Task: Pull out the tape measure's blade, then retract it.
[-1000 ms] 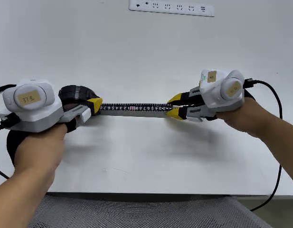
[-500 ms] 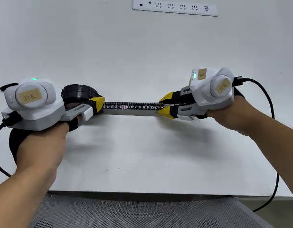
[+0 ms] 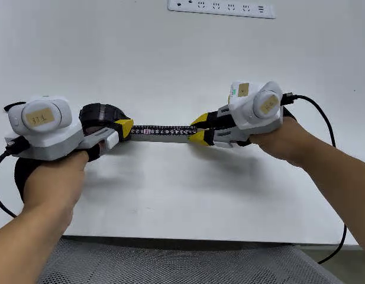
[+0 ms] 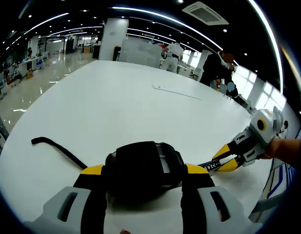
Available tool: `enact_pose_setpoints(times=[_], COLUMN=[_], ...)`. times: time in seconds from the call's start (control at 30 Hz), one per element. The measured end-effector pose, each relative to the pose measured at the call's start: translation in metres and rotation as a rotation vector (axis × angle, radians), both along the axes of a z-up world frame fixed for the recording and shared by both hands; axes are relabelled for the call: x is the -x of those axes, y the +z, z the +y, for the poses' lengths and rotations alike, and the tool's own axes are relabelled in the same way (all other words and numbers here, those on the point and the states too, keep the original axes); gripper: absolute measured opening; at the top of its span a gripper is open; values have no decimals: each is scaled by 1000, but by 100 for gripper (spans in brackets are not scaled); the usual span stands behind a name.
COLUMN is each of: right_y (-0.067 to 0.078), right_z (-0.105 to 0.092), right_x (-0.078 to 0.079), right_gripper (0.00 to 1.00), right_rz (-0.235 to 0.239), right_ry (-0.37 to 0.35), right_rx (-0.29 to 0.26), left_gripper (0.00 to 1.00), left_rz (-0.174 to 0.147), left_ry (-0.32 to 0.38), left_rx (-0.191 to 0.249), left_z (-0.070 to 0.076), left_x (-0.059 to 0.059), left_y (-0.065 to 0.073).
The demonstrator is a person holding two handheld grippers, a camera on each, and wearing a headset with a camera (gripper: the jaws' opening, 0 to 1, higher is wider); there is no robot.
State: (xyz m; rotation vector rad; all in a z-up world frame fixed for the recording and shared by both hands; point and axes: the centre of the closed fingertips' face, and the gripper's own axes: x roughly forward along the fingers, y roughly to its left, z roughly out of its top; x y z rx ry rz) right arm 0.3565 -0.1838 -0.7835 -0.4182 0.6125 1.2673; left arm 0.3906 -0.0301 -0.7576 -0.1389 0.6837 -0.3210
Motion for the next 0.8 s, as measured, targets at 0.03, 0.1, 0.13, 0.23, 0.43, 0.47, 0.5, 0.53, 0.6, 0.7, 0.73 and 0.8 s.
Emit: enact_pose_setpoints(times=[0.03,0.1,0.13,0.23,0.43,0.47,0.5,0.53,0.6,0.7,0.73,0.8], right_y=[0,0,0,0,0,0,0,0,-1,-1,-1,-1], right_z=[1,5,7,12,20,20,21,22,24,27,28,30], right_x=[0,-1,-1,-1,-1,-1,-1,-2,-2,-2,-3,-3], right_gripper=[10,10,10,10,10,10,10,10,10,10,10,10], right_rz=[0,1,1,7,6,7,8,8,8,9,9,9], right_ry=[1,2,3,2,7,8,7,8,11,12,11,13], right_rx=[-1,-5,-8,-12,-20,-20,-22,-23,-25,-27,-29,-31], left_gripper=[57,57,57,57,57,57,57,57,57,57,57,57], left_rz=[0,1,1,2,2,2,2,2,2,2,2,3], left_ry=[0,1,1,0,1,1,1,1,0,0,0,1], left_rx=[0,2,2,2,6,6,7,6,6,5,5,6], left_z=[0,0,0,0,0,0,0,0,0,0,0,0], left_x=[0,0,0,0,0,0,0,0,0,0,0,-1], left_y=[0,0,0,0,0,0,0,0,0,0,0,0])
